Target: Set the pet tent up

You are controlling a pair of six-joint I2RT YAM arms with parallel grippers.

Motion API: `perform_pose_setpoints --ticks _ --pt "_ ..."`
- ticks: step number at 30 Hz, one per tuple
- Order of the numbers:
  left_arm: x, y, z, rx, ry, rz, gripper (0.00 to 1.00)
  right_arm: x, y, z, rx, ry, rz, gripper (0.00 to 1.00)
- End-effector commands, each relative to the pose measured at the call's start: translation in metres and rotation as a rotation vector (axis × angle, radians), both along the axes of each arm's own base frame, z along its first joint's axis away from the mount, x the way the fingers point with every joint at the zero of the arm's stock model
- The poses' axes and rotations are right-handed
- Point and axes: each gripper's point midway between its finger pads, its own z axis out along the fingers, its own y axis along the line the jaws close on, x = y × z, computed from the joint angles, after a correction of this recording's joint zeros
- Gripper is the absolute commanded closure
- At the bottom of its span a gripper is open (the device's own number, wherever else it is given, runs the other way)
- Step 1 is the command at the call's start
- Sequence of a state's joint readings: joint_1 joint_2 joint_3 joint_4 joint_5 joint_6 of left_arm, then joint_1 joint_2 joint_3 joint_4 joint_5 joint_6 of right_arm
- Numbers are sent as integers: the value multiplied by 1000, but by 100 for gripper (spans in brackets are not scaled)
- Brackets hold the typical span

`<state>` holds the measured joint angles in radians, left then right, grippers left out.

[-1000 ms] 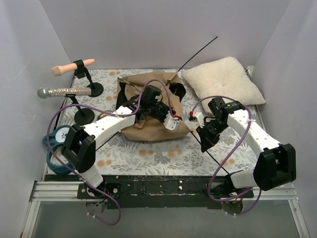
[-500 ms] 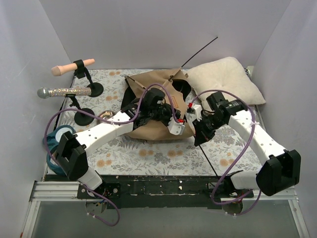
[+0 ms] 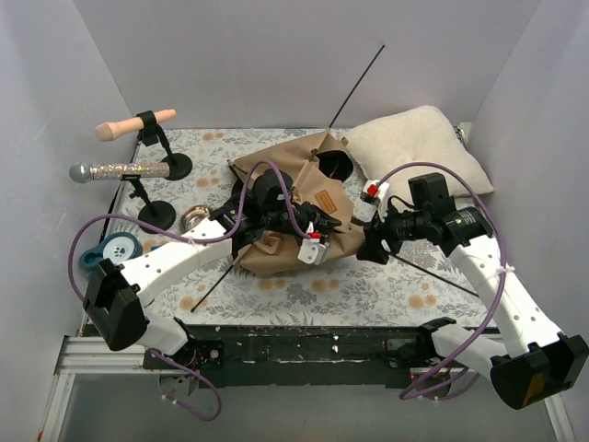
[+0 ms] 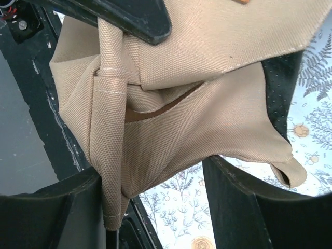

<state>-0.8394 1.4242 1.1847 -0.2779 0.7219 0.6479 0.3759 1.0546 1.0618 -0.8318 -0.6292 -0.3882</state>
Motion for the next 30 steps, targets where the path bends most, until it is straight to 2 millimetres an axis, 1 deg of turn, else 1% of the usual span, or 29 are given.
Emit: perform_pose_setpoints --ticks 1,4,7,10,13,15,18,20,23,26,29,30 --pt "-28 8 16 -44 21 -117 100 12 -16 18 -58 -110 14 34" --pt "-16 17 4 -18 -5 -94 100 -7 -36 11 -139 -67 38 34" --pt "-4 28 -11 8 -18 -63 100 -25 -59 5 -233 -52 28 28" --pt "4 37 -25 31 -30 -48 100 -33 -82 -5 -343 -54 -8 25" --pt "14 43 -38 51 -18 -18 100 -44 -95 -9 -401 -41 -5 25" --pt "23 46 -43 51 -23 4 100 -47 -104 -17 -447 -49 -18 28" --pt "34 51 -43 43 -38 30 100 -56 -124 -45 -553 -16 -9 31" --pt "40 55 -41 41 -47 43 100 -63 -129 -58 -576 -3 12 34" --pt "47 60 -39 44 -58 55 100 -71 -132 -69 -591 22 25 39" --pt "56 66 -36 43 -64 78 100 -73 -136 -76 -613 25 36 43" --pt "63 72 -35 44 -76 94 100 -76 -140 -80 -629 17 46 51" --pt "65 75 -35 44 -75 100 100 -77 -142 -82 -637 18 44 56"
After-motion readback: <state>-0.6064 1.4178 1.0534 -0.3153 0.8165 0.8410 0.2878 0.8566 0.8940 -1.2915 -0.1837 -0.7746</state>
